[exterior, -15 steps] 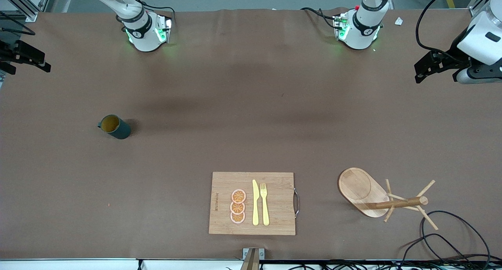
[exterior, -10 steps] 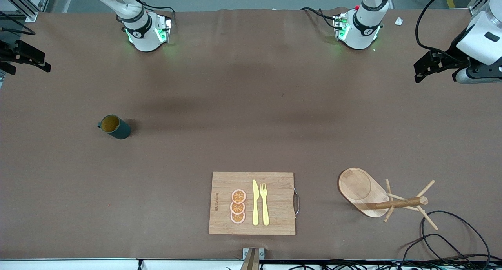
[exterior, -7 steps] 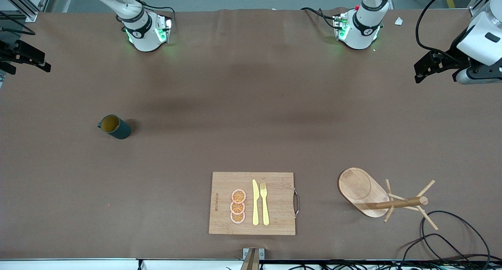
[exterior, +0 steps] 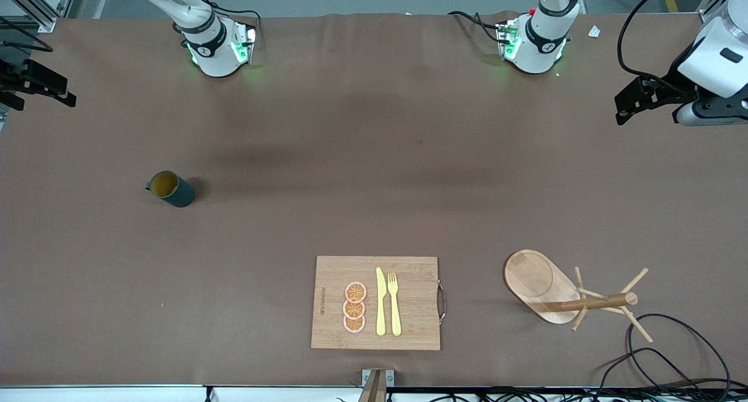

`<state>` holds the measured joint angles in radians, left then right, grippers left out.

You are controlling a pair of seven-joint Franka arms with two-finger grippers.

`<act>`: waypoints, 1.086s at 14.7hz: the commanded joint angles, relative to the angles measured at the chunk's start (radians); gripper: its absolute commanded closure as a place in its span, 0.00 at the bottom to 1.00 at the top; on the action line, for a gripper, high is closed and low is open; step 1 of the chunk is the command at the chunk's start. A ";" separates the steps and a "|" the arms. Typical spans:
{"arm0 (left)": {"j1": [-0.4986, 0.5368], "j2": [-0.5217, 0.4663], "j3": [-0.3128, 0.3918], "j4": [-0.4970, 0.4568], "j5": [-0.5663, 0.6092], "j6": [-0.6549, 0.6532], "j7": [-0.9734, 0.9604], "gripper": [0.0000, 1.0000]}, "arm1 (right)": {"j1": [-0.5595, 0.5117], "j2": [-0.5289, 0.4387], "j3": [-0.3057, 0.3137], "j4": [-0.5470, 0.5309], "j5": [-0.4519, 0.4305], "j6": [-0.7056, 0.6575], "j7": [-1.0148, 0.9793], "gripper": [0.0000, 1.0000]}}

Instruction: Pass cup and hang on rack

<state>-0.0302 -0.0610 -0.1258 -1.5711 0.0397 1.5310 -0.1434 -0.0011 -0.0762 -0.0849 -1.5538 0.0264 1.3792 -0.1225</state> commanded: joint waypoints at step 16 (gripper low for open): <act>0.004 0.004 0.003 0.023 0.000 -0.009 0.008 0.00 | 0.004 -0.033 0.002 -0.032 -0.025 0.001 -0.005 0.00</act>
<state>-0.0286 -0.0559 -0.1241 -1.5632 0.0397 1.5286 -0.1435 -0.0011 -0.0763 -0.0848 -1.5546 0.0164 1.3790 -0.1229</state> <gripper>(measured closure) 0.000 0.000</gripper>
